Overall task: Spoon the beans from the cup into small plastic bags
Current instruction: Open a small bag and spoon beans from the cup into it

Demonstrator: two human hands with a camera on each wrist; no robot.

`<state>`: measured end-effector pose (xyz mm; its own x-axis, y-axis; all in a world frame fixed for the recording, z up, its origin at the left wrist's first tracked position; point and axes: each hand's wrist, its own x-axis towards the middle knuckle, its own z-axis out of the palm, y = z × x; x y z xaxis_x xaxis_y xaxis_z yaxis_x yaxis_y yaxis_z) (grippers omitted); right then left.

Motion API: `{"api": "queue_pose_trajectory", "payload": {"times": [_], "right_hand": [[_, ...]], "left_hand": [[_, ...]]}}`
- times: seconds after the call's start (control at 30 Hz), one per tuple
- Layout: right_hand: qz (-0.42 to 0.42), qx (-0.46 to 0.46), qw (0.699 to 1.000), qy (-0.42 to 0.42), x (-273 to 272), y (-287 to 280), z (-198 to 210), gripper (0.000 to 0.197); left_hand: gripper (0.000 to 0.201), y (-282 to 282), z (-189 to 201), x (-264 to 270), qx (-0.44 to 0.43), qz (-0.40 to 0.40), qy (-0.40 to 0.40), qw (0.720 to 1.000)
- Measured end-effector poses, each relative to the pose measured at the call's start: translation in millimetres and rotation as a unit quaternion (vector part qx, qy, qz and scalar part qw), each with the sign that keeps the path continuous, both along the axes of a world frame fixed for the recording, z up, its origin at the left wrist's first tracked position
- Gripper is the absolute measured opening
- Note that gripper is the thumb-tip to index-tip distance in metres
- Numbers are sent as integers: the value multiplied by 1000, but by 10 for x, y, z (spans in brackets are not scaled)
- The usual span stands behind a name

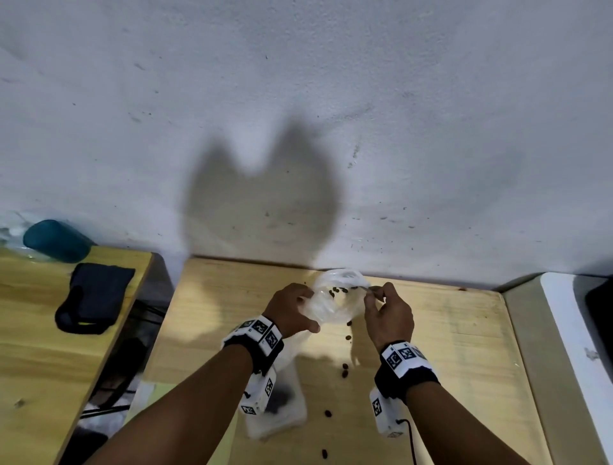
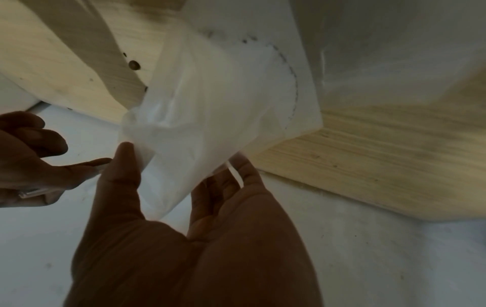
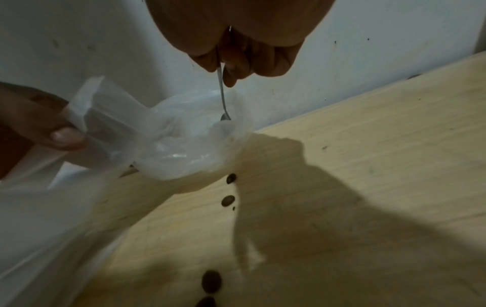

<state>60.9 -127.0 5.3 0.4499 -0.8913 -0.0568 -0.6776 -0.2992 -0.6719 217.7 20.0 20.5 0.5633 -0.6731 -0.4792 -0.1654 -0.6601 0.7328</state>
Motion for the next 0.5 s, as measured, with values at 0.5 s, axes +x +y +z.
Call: {"api": "queue_pose_trajectory", "payload": {"times": [0.5], "right_hand": [[4,22,999,-33,-80,-2,0,10]], "left_hand": [[74,0,-51,-189,-53,-6,-71,996]]}}
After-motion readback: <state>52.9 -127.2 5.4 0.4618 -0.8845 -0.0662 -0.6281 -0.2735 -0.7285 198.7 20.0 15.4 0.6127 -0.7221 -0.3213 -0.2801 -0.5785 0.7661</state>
